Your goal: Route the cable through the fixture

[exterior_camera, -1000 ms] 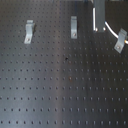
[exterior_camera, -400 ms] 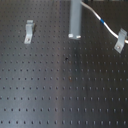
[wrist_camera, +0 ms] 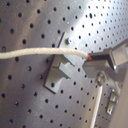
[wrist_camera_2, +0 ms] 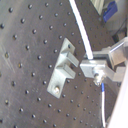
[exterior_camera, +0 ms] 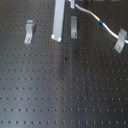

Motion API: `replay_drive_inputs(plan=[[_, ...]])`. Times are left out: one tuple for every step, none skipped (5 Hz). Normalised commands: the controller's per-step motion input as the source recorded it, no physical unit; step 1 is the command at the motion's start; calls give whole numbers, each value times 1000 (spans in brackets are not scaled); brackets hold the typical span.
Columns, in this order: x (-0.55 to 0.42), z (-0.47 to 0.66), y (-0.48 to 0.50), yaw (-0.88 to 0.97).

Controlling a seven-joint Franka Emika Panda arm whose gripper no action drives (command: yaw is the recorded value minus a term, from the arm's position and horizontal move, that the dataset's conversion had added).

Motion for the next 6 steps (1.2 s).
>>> replay_drive_inputs(plan=[[-77,353,29,774],[-214,85,100,406],[2,122,1,129],[40,207,34,677],[28,109,34,434],[1,51,0,6]])
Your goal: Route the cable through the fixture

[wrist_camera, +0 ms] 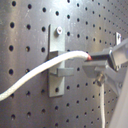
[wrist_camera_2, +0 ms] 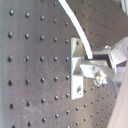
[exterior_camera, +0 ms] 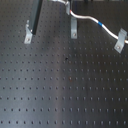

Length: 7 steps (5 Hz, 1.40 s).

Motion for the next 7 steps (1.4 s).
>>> replay_drive_inputs(plan=[[3,146,-101,520],[41,-13,25,189],[-176,391,-40,94],[9,0,6,0],[133,155,93,83],[29,0,18,83],[-2,294,-2,0]])
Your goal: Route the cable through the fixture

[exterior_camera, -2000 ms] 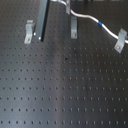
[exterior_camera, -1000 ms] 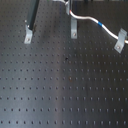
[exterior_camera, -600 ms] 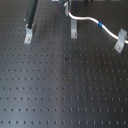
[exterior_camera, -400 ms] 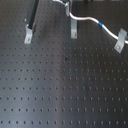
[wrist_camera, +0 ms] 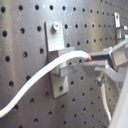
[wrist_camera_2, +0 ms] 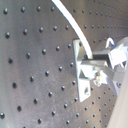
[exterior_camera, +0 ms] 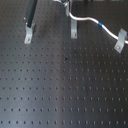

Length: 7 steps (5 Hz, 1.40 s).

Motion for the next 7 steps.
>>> replay_drive_inputs(plan=[[-64,281,45,-203],[-86,194,127,-109],[-102,330,183,-20],[27,438,212,-74],[138,477,159,-51],[9,124,7,-60],[2,96,1,-49]])
